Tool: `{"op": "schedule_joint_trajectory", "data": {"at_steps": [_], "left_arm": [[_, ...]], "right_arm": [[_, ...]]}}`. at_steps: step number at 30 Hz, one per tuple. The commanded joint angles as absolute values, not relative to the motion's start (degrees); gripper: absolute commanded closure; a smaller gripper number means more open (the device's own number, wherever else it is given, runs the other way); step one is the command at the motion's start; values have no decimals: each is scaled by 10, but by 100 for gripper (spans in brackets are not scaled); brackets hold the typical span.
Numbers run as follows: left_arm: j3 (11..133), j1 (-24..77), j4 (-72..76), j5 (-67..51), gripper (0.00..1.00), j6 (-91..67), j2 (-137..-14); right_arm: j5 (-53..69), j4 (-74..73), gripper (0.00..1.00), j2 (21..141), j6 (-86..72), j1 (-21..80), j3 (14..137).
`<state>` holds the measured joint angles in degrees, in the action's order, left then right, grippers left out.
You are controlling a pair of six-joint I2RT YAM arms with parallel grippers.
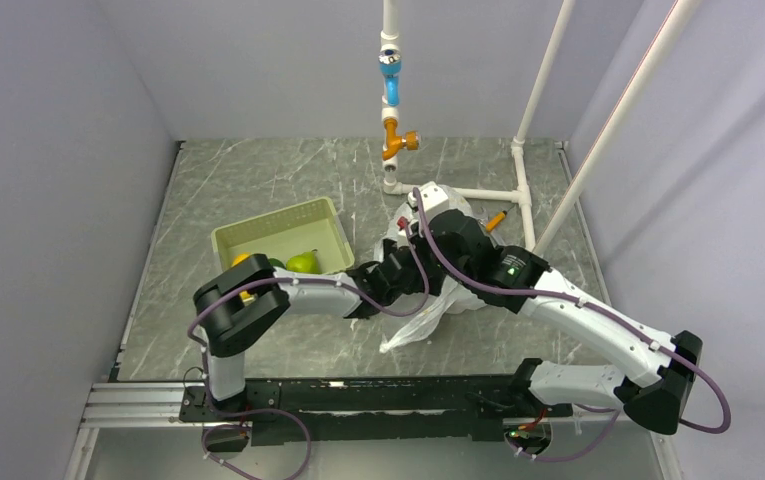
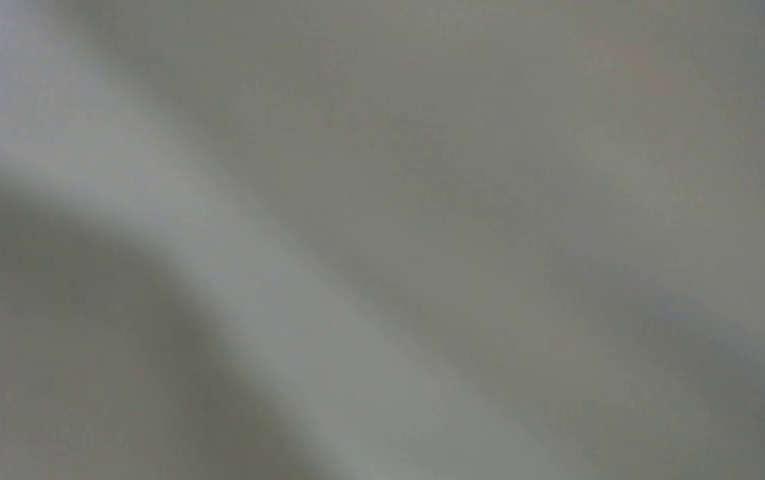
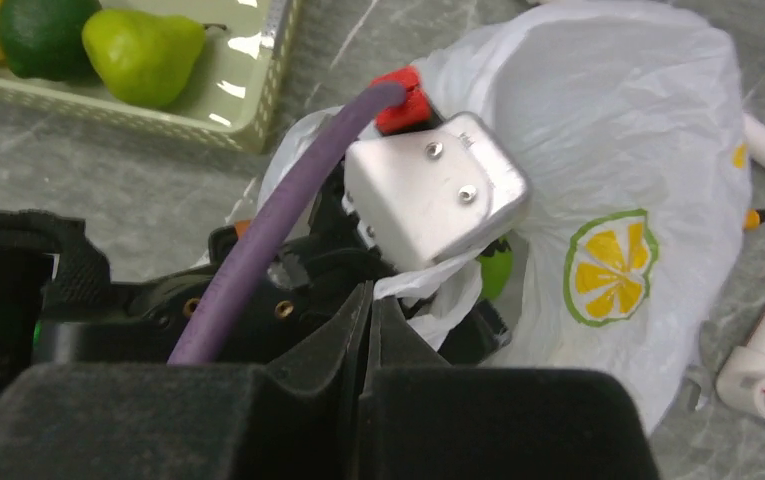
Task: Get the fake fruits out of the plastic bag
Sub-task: Take out the fake fruit from the plastic bag.
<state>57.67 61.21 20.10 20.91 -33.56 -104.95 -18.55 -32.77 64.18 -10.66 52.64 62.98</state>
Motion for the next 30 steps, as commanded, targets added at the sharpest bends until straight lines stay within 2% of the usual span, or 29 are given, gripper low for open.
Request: {"op": "schedule_joint_trajectory", "data": {"at_steps": [1, 10, 12, 16, 18, 24, 30], "left_arm": [[657, 614, 89, 221, 1, -300, -1106], [702, 590, 134, 184, 3, -278, -1162], [717, 584, 135, 169, 11, -275, -1177], [722, 580, 130, 144, 43, -270, -1173], [700, 580, 145, 122, 52, -268, -1149], [615, 584, 161, 64, 66, -282, -1036], [551, 595, 133, -8, 70, -298, -915]], "right_arm": [[-87, -245, 100, 622, -122, 552, 630], [-80, -252, 100, 619, -120, 547, 627], [-81, -257, 100, 616, -119, 546, 631], [-99, -264, 100, 607, -117, 546, 628], [-122, -264, 100, 600, -124, 545, 618], [-208, -258, 100, 577, -175, 542, 569], [-259, -265, 100, 555, -221, 538, 533]]}}
